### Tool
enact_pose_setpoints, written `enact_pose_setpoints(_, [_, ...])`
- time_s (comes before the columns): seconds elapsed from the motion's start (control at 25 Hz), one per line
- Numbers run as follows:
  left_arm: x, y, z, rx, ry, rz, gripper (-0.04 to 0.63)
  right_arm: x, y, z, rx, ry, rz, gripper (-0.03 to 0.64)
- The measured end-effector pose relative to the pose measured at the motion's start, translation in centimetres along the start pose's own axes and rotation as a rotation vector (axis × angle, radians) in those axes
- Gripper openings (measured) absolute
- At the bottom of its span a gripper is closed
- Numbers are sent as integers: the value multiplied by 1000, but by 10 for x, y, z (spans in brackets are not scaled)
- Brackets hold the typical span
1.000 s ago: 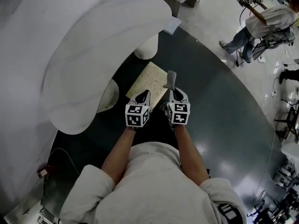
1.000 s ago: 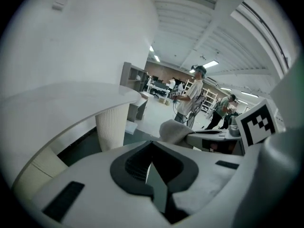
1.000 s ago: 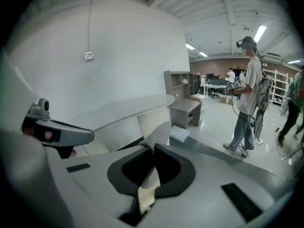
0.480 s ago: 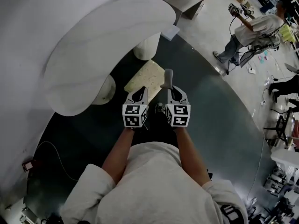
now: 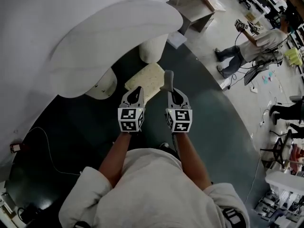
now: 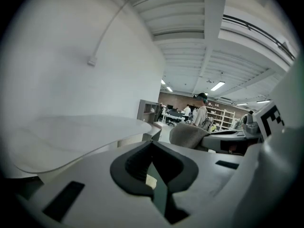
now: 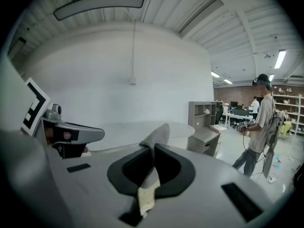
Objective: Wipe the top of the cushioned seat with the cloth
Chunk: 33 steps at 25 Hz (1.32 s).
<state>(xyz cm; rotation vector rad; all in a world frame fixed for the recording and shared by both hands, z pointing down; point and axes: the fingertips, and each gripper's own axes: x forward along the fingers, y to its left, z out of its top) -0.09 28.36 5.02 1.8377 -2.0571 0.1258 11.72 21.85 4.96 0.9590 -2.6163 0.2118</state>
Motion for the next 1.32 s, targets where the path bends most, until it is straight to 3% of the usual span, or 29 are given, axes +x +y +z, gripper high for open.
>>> enact_pose_setpoints(0.16, [-51,-34,18,-21,-122,43,14,-52,5,20,-17,-88,32,14])
enact_pose_setpoints(0.28, [-82,-73,22,34,-171,58,15,-97,1,31,-45,-141,43,14])
enact_pose_setpoints(0.48, [-113,-117,25,91,-202,116,14,-151,-12,44,-41,-220,68,14])
enact_pose_setpoints(0.76, [-129,-144,37,165,-247,112,15,-178,-14,54,-48,-279,70,14])
enact_pose_setpoints(0.92, [-130,-152,42,132,-257,94,14,-187,-21,57,-49,-289,60,14])
enact_pose_setpoints(1.32, [-129,-175,46,133,-264,60,14,-197,-24,63,-35,-319,65,14])
